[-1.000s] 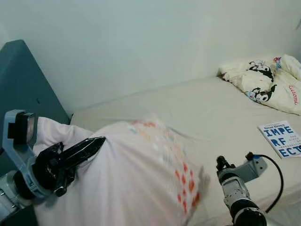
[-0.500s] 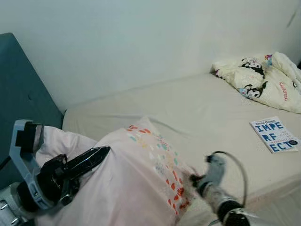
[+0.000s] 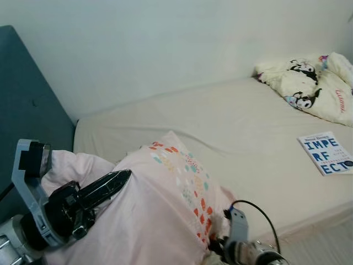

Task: Clean up the room

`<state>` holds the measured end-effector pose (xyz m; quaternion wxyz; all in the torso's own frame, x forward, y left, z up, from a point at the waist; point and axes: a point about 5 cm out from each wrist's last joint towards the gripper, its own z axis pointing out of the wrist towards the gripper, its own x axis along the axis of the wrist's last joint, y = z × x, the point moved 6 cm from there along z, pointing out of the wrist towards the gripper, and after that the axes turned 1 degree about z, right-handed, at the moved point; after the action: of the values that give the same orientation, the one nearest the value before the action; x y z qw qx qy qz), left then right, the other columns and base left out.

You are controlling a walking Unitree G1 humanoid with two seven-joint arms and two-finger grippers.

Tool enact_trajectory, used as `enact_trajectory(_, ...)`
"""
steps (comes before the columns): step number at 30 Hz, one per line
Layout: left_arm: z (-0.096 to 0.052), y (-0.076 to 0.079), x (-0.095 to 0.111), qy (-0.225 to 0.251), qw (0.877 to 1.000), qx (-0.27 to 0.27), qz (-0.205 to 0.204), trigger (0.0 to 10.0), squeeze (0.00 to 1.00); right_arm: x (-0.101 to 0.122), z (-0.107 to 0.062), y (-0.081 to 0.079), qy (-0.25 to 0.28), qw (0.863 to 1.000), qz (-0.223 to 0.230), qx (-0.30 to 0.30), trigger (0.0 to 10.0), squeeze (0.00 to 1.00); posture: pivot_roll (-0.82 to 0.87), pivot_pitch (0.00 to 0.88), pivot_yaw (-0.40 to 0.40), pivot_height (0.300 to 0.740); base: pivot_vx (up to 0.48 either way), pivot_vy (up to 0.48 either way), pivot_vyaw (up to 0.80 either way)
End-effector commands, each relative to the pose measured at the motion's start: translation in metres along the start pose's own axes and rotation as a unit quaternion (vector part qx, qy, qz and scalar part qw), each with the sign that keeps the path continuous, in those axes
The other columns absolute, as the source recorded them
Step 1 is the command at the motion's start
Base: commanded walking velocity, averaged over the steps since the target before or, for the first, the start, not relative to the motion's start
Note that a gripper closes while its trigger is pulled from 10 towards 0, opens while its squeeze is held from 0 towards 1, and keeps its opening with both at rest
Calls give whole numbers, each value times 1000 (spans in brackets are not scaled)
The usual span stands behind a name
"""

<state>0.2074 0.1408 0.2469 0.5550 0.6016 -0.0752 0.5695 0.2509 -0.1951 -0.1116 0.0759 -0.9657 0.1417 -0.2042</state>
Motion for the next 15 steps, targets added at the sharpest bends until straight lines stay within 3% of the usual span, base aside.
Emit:
enact_trajectory(1,4,12,2,11,1000,-29,-3,10000,0,-15,1,8,-20,1000,0,-16,10000,0,133,233,13,740,0,0,0)
enact_trajectory(3,6,13,3,15,999,-28,-10,10000,0,-11,0,22,16,999,24,-43,10000,0,143,250,21,740,0,0,0)
enact_trajectory(4,6,13,3,15,999,-28,-10,10000,0,-11,0,22,16,999,24,-43,10000,0,143,250,21,740,0,0,0)
enact_trajectory(7,7,20,10,25,999,-30,-15,10000,0,42,-10,27,169,979,95,-57,10000,0,179,283,34,740,0,0,0)
enact_trajectory(8,7,20,10,25,999,-30,-15,10000,0,42,-10,27,169,979,95,-57,10000,0,179,283,34,740,0,0,0)
enact_trajectory(9,4,24,13,27,999,-24,-17,10000,0,60,-15,23,211,968,126,-46,10000,0,204,304,32,740,0,0,0)
enact_trajectory(15,-6,33,13,28,999,1,-22,10000,0,74,-17,11,223,964,142,-34,10000,0,266,369,28,740,0,0,0)
